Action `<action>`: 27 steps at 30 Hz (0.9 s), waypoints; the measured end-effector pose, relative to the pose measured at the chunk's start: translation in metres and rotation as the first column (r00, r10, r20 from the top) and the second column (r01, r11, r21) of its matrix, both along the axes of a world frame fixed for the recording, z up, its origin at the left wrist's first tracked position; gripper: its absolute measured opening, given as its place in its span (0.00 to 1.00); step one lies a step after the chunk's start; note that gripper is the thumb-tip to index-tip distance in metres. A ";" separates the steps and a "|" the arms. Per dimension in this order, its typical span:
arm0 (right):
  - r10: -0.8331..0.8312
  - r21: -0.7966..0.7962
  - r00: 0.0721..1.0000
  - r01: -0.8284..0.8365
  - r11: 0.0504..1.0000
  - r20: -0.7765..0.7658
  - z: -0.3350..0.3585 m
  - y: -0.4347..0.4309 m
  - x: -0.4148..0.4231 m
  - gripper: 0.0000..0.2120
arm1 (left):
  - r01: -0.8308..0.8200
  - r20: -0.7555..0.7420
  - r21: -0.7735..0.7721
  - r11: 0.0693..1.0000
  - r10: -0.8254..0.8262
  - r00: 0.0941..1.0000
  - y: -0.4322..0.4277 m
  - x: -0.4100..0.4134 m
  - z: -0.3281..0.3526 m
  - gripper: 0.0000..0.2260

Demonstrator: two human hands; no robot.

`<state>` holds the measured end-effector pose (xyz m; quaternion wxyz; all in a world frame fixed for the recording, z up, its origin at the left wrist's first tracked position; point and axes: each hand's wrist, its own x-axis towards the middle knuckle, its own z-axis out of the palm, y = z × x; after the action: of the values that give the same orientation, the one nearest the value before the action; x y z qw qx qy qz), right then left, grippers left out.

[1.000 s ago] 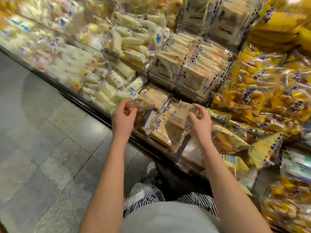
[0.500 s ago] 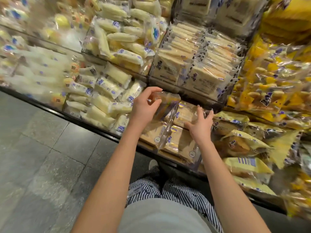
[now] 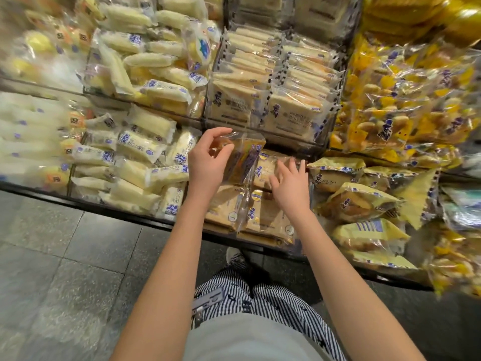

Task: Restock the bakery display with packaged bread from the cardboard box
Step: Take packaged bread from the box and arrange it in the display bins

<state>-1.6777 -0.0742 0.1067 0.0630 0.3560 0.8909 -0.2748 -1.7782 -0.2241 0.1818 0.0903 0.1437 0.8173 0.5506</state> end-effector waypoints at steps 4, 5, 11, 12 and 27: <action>-0.168 -0.145 0.972 0.145 0.979 -0.163 0.032 -0.002 0.020 0.22 | 0.005 0.005 0.103 0.995 -0.005 1.000 0.009 0.012 0.010 0.11; -0.204 -0.168 0.964 0.175 0.970 -0.172 0.040 -0.003 0.029 0.22 | 0.012 -0.002 0.132 0.991 -0.012 1.000 0.011 0.017 0.012 0.12; -0.335 -0.192 0.923 0.300 0.934 -0.189 0.052 -0.012 0.087 0.19 | 0.117 0.052 0.145 0.983 -0.126 0.991 0.018 0.047 0.003 0.12; -0.341 -0.192 0.923 0.308 0.932 -0.175 0.048 -0.013 0.095 0.18 | 0.131 0.041 0.088 0.987 -0.135 0.990 0.016 0.053 -0.004 0.12; -0.353 -0.278 0.903 0.283 0.918 -0.244 0.051 -0.063 0.139 0.16 | 0.032 0.138 -0.085 0.996 -0.020 0.990 -0.072 0.114 -0.053 0.10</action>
<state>-1.5389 -0.1372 0.1577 -0.0722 0.4434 0.7807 -0.4344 -1.6644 -0.2965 0.1284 0.1595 0.1124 0.8303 0.5220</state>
